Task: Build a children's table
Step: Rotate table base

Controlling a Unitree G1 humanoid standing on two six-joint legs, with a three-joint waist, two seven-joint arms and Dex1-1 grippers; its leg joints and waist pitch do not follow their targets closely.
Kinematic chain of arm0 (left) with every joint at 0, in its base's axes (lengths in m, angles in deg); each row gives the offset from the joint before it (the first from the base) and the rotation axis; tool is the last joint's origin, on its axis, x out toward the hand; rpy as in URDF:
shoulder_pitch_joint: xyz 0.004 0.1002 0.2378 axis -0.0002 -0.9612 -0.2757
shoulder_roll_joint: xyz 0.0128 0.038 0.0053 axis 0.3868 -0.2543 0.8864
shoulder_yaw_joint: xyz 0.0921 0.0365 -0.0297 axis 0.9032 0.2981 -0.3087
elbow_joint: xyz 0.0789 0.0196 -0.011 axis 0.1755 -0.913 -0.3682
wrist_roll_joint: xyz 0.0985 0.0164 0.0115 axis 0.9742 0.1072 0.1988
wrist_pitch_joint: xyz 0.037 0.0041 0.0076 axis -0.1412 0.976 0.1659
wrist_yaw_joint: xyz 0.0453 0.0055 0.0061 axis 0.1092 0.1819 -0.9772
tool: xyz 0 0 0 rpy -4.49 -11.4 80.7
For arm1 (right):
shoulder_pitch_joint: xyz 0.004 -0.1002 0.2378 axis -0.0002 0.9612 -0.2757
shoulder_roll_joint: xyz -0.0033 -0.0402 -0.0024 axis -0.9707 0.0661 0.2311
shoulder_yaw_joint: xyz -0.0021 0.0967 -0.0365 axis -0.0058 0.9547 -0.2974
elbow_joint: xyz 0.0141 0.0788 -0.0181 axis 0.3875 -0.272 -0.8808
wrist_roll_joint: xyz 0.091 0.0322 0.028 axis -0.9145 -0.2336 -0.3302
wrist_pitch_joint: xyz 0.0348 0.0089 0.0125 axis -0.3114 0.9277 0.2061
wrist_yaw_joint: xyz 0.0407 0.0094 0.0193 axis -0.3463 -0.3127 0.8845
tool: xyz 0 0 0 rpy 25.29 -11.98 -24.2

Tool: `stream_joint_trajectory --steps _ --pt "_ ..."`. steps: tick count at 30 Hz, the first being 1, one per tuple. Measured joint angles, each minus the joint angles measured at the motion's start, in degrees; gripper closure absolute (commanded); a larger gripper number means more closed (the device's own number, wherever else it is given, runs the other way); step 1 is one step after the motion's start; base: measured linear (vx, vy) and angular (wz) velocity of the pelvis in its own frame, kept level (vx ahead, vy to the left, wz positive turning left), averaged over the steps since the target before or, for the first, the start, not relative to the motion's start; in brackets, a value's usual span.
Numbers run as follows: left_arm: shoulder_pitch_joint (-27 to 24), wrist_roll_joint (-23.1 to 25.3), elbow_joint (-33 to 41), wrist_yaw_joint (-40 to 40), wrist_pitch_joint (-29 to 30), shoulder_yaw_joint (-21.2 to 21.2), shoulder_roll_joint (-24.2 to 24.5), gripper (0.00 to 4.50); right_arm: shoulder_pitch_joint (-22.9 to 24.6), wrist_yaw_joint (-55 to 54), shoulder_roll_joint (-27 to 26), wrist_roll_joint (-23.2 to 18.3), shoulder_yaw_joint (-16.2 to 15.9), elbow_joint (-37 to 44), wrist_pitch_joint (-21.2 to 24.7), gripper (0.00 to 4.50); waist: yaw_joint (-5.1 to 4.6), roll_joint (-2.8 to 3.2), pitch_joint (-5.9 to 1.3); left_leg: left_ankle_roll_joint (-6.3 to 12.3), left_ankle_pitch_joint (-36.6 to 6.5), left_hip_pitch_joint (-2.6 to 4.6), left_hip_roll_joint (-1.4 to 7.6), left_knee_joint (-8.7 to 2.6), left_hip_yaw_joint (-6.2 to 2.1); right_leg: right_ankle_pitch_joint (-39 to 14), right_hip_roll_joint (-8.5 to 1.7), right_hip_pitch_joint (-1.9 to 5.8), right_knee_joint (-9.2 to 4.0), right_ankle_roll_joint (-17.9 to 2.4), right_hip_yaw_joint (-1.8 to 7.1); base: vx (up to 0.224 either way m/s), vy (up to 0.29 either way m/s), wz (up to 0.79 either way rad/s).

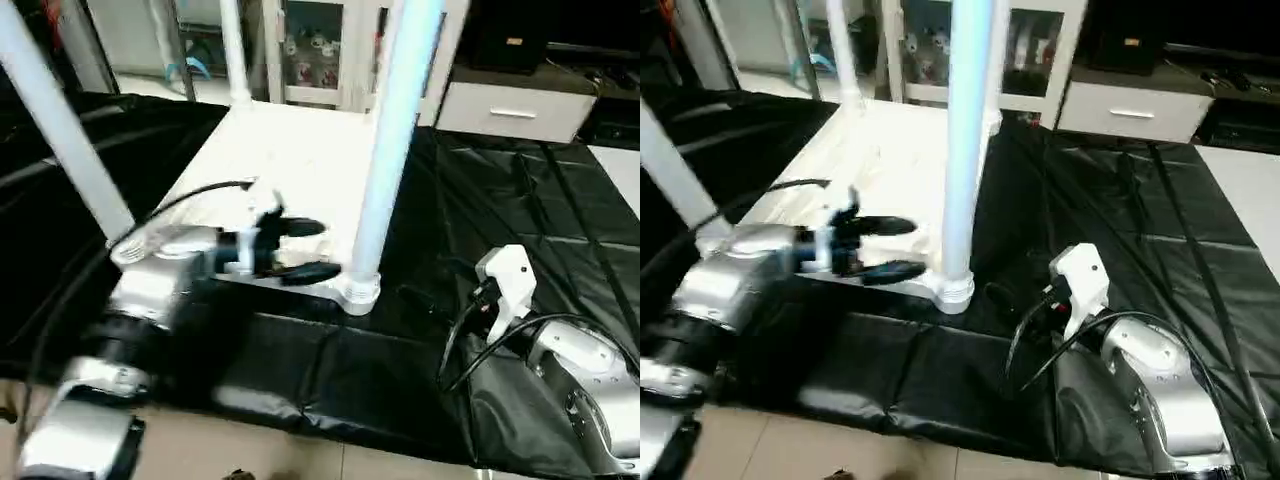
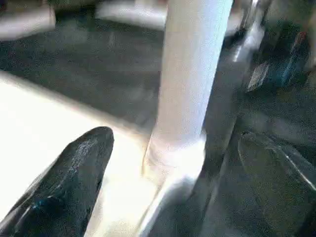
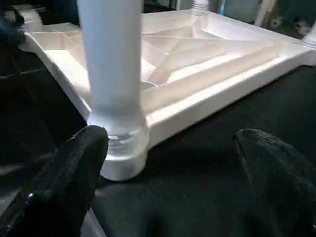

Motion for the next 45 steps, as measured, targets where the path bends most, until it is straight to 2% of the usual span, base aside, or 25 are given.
stream_joint_trajectory --steps 3,7,9,16,19,22,29,31,33,37,38,41,43,45 --pt "0.34 4.78 -4.31 -0.77 -2.63 2.16 1.37 0.0 -0.29 0.04 0.0 0.0 -0.06 -0.16 -0.01 0.11 0.08 -0.01 0.0 0.0 0.0 -0.04 -0.01 0.01 -0.01 0.0 -0.03 0.0 -0.01 0.01 -0.01 0.0 0.0 0.0" --pt "3.4 9.56 -11.78 -2.65 -5.66 6.11 -0.57 0.0 -0.81 0.09 -0.25 0.03 -0.45 -0.56 -0.02 0.11 0.22 -0.01 0.0 0.0 0.0 -0.08 -0.03 0.02 0.01 0.01 -0.05 -0.01 -0.04 -0.01 0.0 0.0 0.0 0.0" --pt "4.86 11.47 -14.28 -3.4 -7.03 7.38 -1.48 0.29 -0.99 0.05 -0.31 0.03 -0.44 -0.55 -0.05 0.0 0.12 0.0 0.0 0.0 0.0 -0.08 -0.01 0.02 0.01 0.01 -0.04 -0.02 -0.04 0.0 -0.02 0.0 0.0 0.0" --pt "9.18 17.33 -23.13 -8.52 -12.15 9.08 -3.07 0.72 0.65 1.86 0.32 -0.3 -1.12 0.06 0.34 0.0 0.01 0.29 0.0 0.01 0.0 -0.09 0.0 0.01 0.0 0.0 -0.01 -0.01 -0.12 0.0 -0.02 0.0 0.0 0.0" --pt "10.05 18.44 -26.02 -8.46 -13.57 9.63 -2.65 1.03 3.25 5.88 3.34 -1.59 -3.04 3.42 2.03 0.0 0.11 0.54 0.04 0.02 -0.01 -0.07 -0.01 -0.01 -0.01 0.0 -0.02 0.03 -0.18 0.0 -0.03 0.0 0.0 0.0" --pt "10.2 19.17 -27.73 -8.21 -14.19 9.82 -2.47 1.27 3.74 7.65 4.56 -2.33 -3.76 4.34 3.43 0.0 0.09 0.6 0.05 0.02 -0.01 -0.06 -0.01 0.01 -0.01 0.02 -0.02 0.04 -0.17 -0.03 -0.03 0.0 0.0 0.0" --pt "12.94 20.75 -32.06 -7.99 -16.69 9.81 -2.75 1.87 3.73 8.0 4.39 -2.48 -4.03 4.73 3.83 0.0 0.18 0.72 -0.01 0.02 -0.01 -0.04 -0.01 0.01 -0.03 0.08 -0.02 0.06 -0.17 -0.1 -0.03 0.0 0.0 0.0" --pt "13.11 20.8 -32.76 -7.95 -17.11 9.81 -2.98 2.0 3.72 7.96 4.26 -2.48 -4.46 4.74 4.05 0.0 0.2 0.74 -0.02 0.02 -0.01 -0.04 -0.01 0.0 -0.03 0.08 -0.02 0.06 -0.17 -0.1 -0.04 0.0 0.0 0.0" --pt "13.11 20.89 -33.01 -7.96 -17.4 9.81 -3.3 2.33 3.72 7.94 4.15 -2.48 -4.71 4.74 4.14 0.0 0.22 0.75 -0.01 0.02 -0.01 -0.05 -0.01 0.0 -0.03 0.08 -0.02 0.06 -0.18 -0.1 -0.05 0.0 0.0 0.0" --pt "13.2 21.59 -33.88 -7.11 -18.3 9.8 -5.15 2.47 3.62 7.94 3.92 -2.47 -4.88 4.73 4.15 0.0 0.36 0.75 -0.01 0.02 -0.01 -0.06 -0.02 0.01 -0.02 0.08 -0.03 0.06 -0.2 -0.1 -0.03 0.0 0.0 0.0" --pt "13.2 21.84 -34.17 -7.0 -18.56 9.86 -5.43 2.74 3.55 7.94 3.84 -2.47 -4.9 4.73 4.15 0.0 0.38 0.75 -0.01 0.02 -0.01 -0.06 -0.01 0.01 -0.02 0.08 -0.03 0.06 -0.2 -0.1 -0.03 0.0 0.0 0.0" --pt "13.63 22.29 -35.21 -7.34 -18.89 9.89 -6.2 2.88 3.53 7.94 3.82 -2.47 -4.91 4.73 4.15 0.0 0.55 0.75 -0.01 0.02 -0.01 -0.05 -0.01 0.0 -0.02 0.08 -0.03 0.06 -0.19 -0.1 -0.04 0.0 0.0 0.0" --pt "14.07 22.94 -35.7 -7.37 -18.88 10.15 -6.52 3.2 3.51 7.94 3.79 -2.46 -4.94 4.73 4.15 0.0 0.67 0.77 -0.03 0.02 -0.01 -0.05 -0.02 0.0 -0.02 0.08 -0.03 0.06 -0.2 -0.1 -0.02 0.0 0.0 0.0" --pt "14.47 23.49 -35.78 -7.18 -18.63 10.67 -6.73 3.25 3.45 7.94 3.68 -2.46 -4.98 4.72 4.14 0.0 0.7 0.77 -0.03 0.02 -0.01 -0.05 -0.02 0.0 -0.01 0.07 -0.03 0.07 -0.23 -0.1 -0.02 0.0 0.0 0.0"
